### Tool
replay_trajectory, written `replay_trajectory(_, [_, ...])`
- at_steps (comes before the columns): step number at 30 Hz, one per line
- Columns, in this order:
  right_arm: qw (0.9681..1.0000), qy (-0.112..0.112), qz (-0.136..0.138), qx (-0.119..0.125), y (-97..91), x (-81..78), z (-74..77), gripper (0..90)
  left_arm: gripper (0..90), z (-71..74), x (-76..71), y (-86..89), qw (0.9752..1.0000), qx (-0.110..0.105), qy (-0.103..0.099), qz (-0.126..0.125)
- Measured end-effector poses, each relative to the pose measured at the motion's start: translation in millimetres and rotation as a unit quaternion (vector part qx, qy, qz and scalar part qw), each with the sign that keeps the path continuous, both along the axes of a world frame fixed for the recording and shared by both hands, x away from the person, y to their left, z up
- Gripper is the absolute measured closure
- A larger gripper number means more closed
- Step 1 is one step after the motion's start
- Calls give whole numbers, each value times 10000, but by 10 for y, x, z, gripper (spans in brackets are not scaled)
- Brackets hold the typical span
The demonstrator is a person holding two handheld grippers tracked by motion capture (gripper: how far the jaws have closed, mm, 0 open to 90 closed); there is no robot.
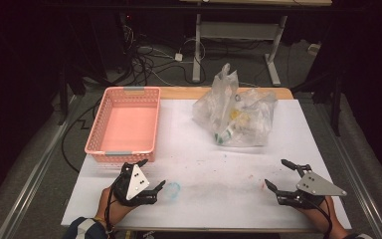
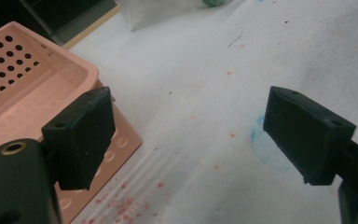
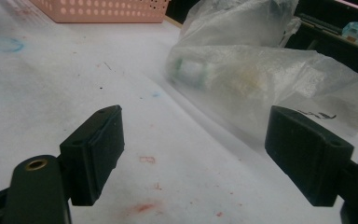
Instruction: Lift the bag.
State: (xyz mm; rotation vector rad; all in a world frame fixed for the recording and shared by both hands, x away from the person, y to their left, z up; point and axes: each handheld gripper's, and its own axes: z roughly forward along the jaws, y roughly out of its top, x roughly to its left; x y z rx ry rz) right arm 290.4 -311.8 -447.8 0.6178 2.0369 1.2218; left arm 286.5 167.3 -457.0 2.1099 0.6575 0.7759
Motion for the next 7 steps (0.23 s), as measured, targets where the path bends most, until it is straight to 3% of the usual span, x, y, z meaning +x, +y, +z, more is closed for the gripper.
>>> replay_trajectory(7, [10000,10,-14,-24,10,4,-5,197,162,2,15,1,10000,7,-6,-8])
